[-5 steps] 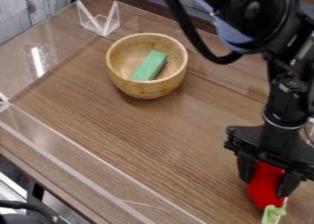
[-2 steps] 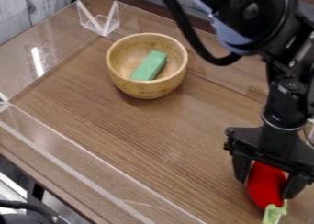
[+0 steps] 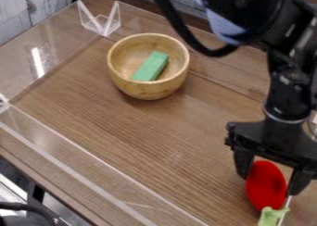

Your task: Move the red object to the right side of the table

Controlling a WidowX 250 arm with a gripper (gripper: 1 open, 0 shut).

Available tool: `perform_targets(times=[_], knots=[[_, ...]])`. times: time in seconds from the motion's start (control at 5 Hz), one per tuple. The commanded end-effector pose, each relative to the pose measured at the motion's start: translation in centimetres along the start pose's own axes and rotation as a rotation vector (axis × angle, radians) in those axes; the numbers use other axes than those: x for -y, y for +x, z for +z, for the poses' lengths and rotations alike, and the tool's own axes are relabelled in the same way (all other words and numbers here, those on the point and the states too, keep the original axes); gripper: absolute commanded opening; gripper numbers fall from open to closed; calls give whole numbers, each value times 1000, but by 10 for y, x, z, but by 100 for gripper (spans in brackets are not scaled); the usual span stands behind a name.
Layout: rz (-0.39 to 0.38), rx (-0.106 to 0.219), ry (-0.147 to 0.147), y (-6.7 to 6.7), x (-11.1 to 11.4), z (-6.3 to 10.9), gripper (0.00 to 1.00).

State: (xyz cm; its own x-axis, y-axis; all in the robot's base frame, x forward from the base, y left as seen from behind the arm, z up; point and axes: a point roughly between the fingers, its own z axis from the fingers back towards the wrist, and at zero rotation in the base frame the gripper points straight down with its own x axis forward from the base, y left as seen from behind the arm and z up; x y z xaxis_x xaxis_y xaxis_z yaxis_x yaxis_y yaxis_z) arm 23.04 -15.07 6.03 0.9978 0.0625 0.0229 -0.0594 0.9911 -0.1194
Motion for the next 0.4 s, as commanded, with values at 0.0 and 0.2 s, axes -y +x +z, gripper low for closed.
perform_targets(times=[0.0,0.2], knots=[[0,78,-47,9,4,37,100],[4,103,-74,15,5,63,100]])
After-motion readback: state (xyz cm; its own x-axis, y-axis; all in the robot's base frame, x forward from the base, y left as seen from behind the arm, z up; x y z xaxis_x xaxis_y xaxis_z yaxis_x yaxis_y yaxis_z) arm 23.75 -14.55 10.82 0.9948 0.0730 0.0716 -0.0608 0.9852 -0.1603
